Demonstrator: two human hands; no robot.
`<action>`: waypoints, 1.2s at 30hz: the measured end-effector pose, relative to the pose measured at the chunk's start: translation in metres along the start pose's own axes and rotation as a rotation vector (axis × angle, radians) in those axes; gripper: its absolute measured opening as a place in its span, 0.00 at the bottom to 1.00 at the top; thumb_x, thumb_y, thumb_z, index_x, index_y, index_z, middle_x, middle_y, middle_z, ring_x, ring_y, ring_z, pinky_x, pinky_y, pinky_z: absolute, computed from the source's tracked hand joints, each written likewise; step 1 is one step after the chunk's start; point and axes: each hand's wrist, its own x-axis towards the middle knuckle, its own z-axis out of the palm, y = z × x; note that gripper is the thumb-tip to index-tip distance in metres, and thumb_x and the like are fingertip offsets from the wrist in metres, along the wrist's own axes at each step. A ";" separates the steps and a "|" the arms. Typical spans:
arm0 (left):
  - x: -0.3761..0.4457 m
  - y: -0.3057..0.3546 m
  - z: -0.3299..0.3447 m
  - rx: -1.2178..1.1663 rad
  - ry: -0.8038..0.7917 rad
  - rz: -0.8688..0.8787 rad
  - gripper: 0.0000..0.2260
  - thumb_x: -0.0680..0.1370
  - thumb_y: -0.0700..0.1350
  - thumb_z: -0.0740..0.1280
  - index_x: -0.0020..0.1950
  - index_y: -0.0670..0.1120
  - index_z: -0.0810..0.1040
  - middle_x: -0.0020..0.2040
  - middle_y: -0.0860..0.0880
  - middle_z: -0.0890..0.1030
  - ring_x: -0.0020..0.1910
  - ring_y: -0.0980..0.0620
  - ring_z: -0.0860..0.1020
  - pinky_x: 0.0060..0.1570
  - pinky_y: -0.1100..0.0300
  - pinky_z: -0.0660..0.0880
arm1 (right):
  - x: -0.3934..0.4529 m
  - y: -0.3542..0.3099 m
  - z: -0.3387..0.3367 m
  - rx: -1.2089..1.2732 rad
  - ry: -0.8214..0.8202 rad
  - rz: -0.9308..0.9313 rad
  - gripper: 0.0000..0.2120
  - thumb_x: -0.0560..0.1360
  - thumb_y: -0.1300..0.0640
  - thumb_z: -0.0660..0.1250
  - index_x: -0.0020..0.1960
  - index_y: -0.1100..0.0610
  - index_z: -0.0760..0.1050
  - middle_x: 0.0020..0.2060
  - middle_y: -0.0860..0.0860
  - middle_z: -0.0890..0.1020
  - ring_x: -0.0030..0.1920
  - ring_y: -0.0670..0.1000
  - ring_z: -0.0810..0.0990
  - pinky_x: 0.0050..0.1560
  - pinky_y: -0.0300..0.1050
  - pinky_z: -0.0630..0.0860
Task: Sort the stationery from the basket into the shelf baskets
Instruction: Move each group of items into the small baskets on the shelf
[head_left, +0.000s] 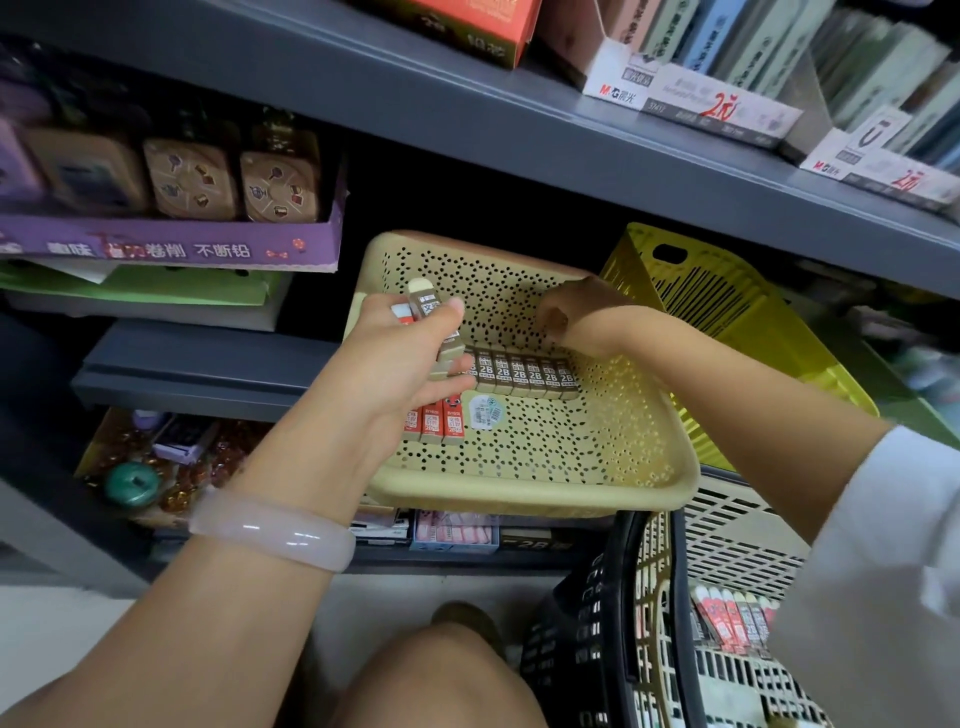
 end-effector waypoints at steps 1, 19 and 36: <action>-0.001 0.001 0.000 0.008 -0.014 0.005 0.12 0.76 0.44 0.67 0.56 0.44 0.70 0.51 0.43 0.77 0.42 0.48 0.81 0.37 0.58 0.81 | -0.004 -0.005 -0.003 0.247 0.012 -0.032 0.12 0.77 0.59 0.62 0.59 0.54 0.74 0.56 0.53 0.79 0.52 0.52 0.78 0.55 0.45 0.77; -0.003 0.018 -0.017 0.250 0.153 0.327 0.08 0.79 0.54 0.60 0.44 0.50 0.68 0.35 0.52 0.75 0.28 0.57 0.73 0.27 0.64 0.72 | -0.024 -0.070 -0.028 1.721 -0.150 -0.389 0.04 0.75 0.63 0.63 0.46 0.56 0.75 0.35 0.48 0.82 0.37 0.43 0.81 0.41 0.34 0.79; 0.007 0.024 -0.046 0.216 0.221 0.230 0.15 0.77 0.49 0.66 0.56 0.39 0.73 0.50 0.39 0.79 0.33 0.54 0.75 0.25 0.69 0.72 | 0.045 -0.096 0.021 1.333 -0.154 0.176 0.09 0.75 0.64 0.65 0.54 0.60 0.76 0.44 0.56 0.80 0.37 0.46 0.81 0.41 0.37 0.81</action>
